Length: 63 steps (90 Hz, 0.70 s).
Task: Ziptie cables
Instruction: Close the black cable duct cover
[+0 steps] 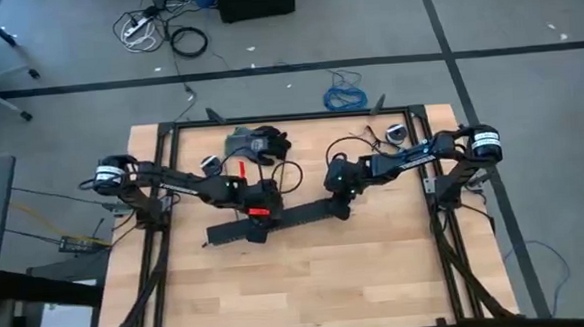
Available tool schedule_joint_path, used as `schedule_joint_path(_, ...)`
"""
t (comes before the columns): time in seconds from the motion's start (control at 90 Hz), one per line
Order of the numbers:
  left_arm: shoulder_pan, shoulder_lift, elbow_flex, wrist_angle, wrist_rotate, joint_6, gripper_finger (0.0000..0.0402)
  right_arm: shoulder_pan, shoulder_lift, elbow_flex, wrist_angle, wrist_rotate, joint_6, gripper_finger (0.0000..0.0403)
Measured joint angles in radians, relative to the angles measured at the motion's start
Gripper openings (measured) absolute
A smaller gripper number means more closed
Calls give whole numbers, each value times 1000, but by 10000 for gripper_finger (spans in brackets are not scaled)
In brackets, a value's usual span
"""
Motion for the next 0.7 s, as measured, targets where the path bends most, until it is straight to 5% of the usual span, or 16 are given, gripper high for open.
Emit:
schedule_joint_path(0.522,-15,-185,-4,-110,-114,-110,0,-1,-91,-1,-98,32,39,0)
schedule_joint_path(0.7,-47,-277,-3,-368,-325,-315,0,49,-91,-2,-118,38,94,0)
